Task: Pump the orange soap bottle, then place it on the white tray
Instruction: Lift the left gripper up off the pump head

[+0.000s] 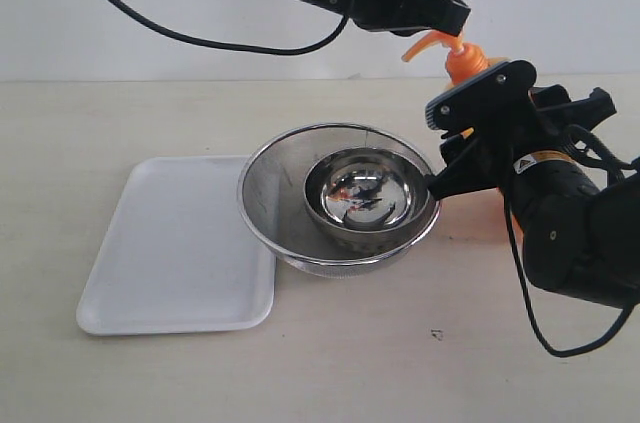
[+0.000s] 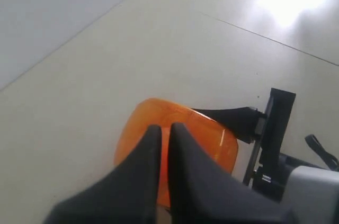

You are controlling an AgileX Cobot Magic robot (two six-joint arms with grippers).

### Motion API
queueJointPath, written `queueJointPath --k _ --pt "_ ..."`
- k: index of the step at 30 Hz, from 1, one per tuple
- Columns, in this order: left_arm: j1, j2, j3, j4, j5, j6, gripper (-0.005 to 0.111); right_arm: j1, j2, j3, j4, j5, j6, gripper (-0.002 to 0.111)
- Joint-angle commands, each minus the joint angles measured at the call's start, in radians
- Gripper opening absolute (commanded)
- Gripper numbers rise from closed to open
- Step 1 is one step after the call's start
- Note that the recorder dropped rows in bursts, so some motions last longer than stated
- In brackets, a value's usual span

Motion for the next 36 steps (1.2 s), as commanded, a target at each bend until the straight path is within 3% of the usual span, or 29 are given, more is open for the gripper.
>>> queueJointPath --k 1,26,36 --pt "-0.035 0.000 0.037 0.095 0.092 -0.004 0.005 0.019 -0.005 -0.011 -0.116 0.055 0.048 0.000" --pt "-0.033 -0.292 0.037 0.117 0.072 -0.004 0.005 0.019 -0.005 -0.011 -0.064 0.027 0.038 0.000" --pt "-0.033 -0.378 0.037 0.289 0.049 -0.125 0.005 0.019 -0.005 -0.011 -0.019 -0.008 0.084 0.000"
